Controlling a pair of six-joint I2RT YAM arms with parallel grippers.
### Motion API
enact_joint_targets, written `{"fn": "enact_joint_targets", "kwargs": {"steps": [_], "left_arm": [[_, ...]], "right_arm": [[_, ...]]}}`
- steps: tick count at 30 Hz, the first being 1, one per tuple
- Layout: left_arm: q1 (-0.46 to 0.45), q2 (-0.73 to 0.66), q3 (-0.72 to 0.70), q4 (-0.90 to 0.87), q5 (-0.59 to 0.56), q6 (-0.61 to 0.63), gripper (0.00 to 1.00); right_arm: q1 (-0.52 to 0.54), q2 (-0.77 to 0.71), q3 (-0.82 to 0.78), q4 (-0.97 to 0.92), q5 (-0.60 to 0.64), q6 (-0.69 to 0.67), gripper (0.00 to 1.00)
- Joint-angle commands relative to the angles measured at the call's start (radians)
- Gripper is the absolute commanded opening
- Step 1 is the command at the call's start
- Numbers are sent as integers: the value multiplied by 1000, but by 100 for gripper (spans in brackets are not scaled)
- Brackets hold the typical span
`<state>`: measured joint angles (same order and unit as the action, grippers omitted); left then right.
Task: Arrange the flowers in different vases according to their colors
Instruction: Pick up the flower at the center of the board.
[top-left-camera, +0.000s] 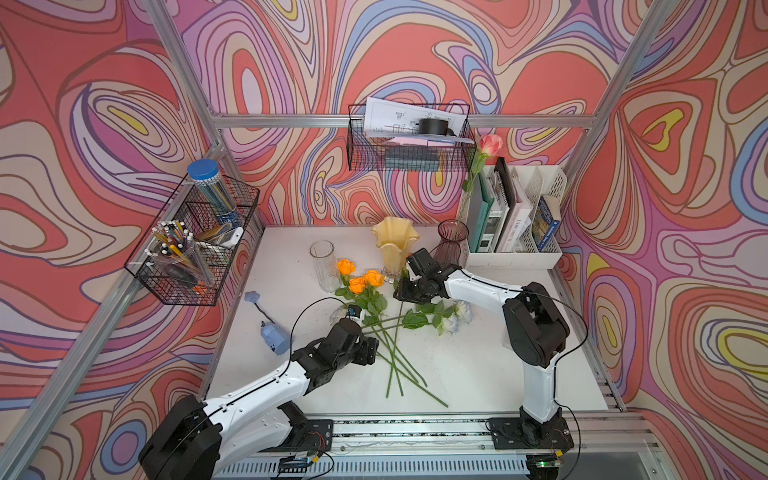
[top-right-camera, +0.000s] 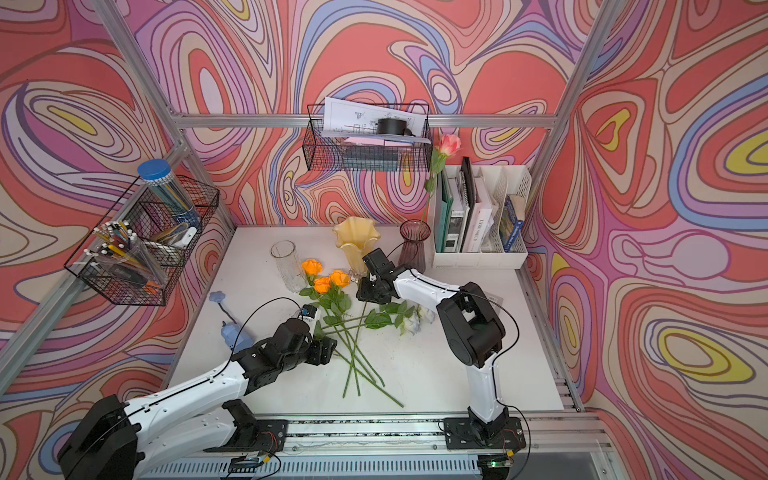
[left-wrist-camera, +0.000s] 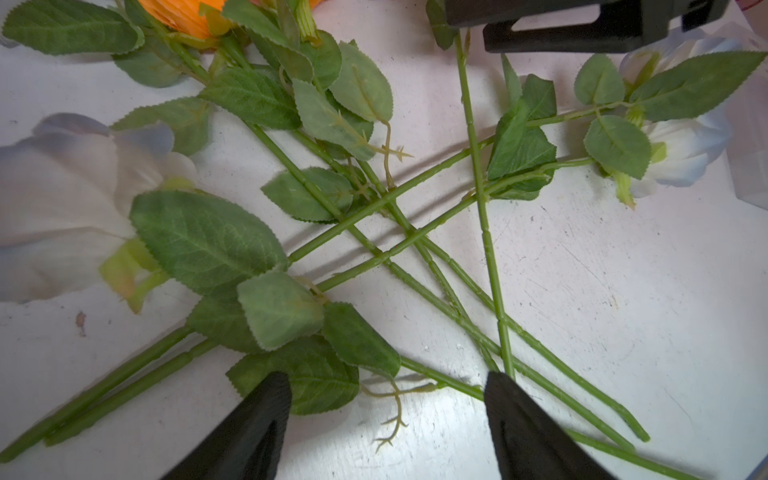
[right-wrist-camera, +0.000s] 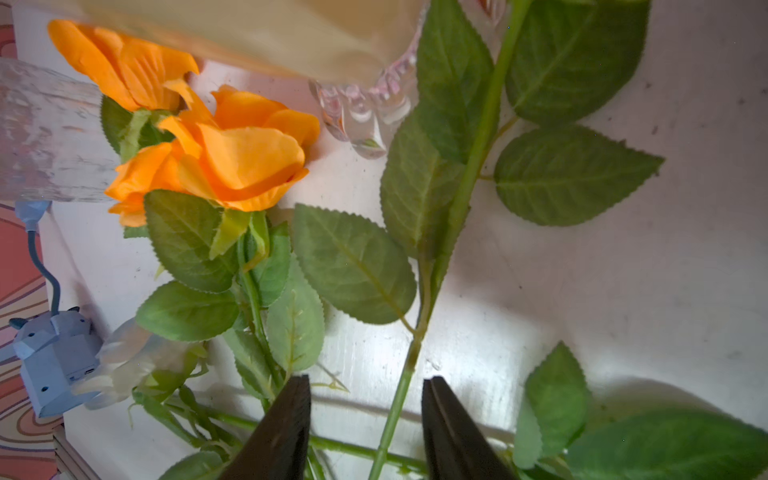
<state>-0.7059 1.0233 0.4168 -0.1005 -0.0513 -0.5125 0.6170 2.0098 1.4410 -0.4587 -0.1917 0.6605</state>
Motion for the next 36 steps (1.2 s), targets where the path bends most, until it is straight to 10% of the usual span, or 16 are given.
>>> {"fn": "enact_joint_targets", "kwargs": {"steps": [1, 8, 18, 36], "left_arm": [[9, -20, -10, -33, 5, 1, 79], [9, -29, -19, -39, -2, -1, 79], [10, -55, -32, -50, -12, 0, 79], [10, -76, -35, -57, -15, 6, 79]], "right_arm": [[7, 15, 4, 8, -6, 16, 45], [12, 71, 16, 41, -16, 24, 43], [13, 112, 51, 31, -11, 34, 0], [13, -260, -32, -22, 52, 94, 0]]}}
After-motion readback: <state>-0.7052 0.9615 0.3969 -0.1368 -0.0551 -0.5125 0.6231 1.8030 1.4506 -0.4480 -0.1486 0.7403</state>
